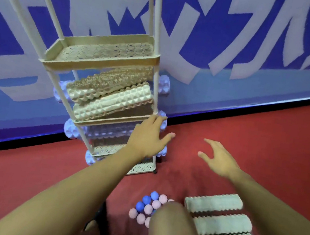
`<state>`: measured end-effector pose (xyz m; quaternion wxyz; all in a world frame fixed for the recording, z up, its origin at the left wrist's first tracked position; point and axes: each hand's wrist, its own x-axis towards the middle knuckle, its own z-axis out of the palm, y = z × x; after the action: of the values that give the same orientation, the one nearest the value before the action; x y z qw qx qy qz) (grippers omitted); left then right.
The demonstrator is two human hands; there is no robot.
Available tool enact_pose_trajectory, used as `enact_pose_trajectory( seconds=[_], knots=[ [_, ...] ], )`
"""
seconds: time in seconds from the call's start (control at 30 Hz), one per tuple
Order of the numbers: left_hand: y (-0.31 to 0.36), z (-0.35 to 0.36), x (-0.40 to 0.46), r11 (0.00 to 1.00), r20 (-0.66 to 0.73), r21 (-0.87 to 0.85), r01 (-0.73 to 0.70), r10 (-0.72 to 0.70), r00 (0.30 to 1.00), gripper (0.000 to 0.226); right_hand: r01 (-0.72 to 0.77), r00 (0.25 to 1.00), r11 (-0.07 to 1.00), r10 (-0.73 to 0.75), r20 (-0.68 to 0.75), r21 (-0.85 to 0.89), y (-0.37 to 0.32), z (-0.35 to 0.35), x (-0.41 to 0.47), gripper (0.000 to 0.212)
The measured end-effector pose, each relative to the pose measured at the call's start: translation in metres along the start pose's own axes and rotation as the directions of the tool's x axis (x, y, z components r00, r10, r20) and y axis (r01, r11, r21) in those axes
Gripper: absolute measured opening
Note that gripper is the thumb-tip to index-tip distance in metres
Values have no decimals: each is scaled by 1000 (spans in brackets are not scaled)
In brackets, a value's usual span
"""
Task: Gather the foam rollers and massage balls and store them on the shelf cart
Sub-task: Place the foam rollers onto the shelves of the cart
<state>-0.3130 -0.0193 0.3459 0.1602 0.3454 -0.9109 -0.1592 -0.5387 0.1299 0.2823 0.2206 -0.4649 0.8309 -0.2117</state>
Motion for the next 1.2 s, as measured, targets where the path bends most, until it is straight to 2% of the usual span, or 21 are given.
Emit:
enact_pose_trajectory(
  seconds=[0.17,0.3,0.37,0.43,0.47,0.53,0.6,0.63,0.67,0.73,0.8,0.87,0.93,0.97,1.03,1.1,1.2],
  knots=[
    [49,92,22,998,289,-24,-55,59,956,72,-249,963,968,245,114,22,115,17,-45,71],
    [57,171,37,999,516,-40,-15,33,856,72,-434,889,899,416,191,63,188,61,-65,71],
    [54,214,41,998,596,-52,18,16,803,80,-521,841,850,496,215,79,216,87,-72,70],
    [49,259,42,998,659,-50,44,0,752,77,-617,777,781,587,225,94,236,113,-77,70],
    [46,280,41,998,691,-43,54,-10,722,75,-699,710,707,666,229,112,243,123,-78,75],
    [39,323,36,995,744,-46,89,-26,668,76,-856,514,476,825,236,202,259,156,-80,92],
    [22,372,31,995,782,-26,96,-40,622,92,-905,348,240,892,287,351,270,186,-79,127],
    [9,402,29,996,792,-17,82,-37,610,104,-889,291,135,904,312,437,277,204,-79,145],
    [-3,429,26,998,809,-4,62,-33,587,111,-874,237,40,905,353,485,279,217,-78,154],
    [-15,462,22,998,844,26,53,-50,535,106,-830,165,-119,881,444,544,284,244,-77,162],
    [-8,467,22,995,856,37,92,-79,511,97,-781,103,-250,852,513,572,282,264,-76,173],
    [-7,479,21,992,862,48,114,-99,497,91,-718,65,-328,847,528,614,291,288,-79,157],
    [-9,494,19,995,876,63,81,-95,474,86,-692,20,-374,845,534,618,287,288,-75,119],
    [-13,503,17,994,879,76,74,-102,466,85,-704,7,-372,848,530,605,292,292,-76,101],
    [-19,518,10,991,881,72,109,-114,459,86,-772,46,-302,851,523,560,299,293,-78,67],
    [-19,525,6,990,875,73,119,-121,469,88,-773,37,-306,853,521,556,306,296,-82,55],
    [-7,518,8,993,865,122,-10,-101,492,81,-726,-13,-360,859,511,586,300,290,-85,48]
  ],
)
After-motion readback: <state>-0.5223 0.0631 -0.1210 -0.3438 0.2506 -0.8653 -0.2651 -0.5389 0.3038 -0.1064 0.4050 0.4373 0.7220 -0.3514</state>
